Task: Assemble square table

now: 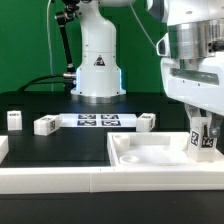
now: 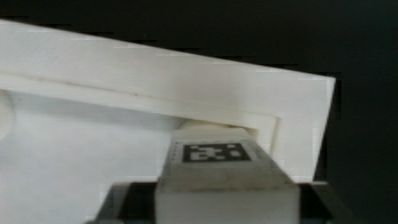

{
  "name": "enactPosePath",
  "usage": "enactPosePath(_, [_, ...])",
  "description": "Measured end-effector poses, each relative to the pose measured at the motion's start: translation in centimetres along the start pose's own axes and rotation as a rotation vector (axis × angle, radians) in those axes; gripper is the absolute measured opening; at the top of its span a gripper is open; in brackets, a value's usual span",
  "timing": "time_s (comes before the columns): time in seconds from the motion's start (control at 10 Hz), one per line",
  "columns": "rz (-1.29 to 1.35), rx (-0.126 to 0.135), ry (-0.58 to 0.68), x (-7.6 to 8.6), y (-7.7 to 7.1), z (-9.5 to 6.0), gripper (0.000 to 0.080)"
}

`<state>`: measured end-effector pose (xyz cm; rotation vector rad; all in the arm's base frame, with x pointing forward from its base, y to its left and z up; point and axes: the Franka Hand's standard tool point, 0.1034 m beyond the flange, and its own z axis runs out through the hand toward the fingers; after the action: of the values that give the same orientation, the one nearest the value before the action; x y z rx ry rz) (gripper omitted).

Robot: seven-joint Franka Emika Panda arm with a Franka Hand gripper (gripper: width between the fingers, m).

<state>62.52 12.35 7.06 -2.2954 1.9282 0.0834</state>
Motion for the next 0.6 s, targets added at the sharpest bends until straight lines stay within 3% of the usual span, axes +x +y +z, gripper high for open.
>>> enactPosePath(0.1, [-0.03, -0.002, 0.0, 0.0, 0.02, 0.01, 0.029])
enactPosePath(0.3, [-0.118, -0.011, -0.003, 0.18, -0.06, -0.19, 0.0574])
enactPosePath(0.4, [-0.188, -0.01, -0.003, 0.23, -0.08, -0.2, 0.0574])
enactPosePath(0.5, [-0.258, -0.002, 0.0, 0.31, -0.17, -0.19, 0.0636])
enactPosePath(0.6, [-0.355, -0.002, 0.0, 0.31, -0.16, -0.17, 0.0646])
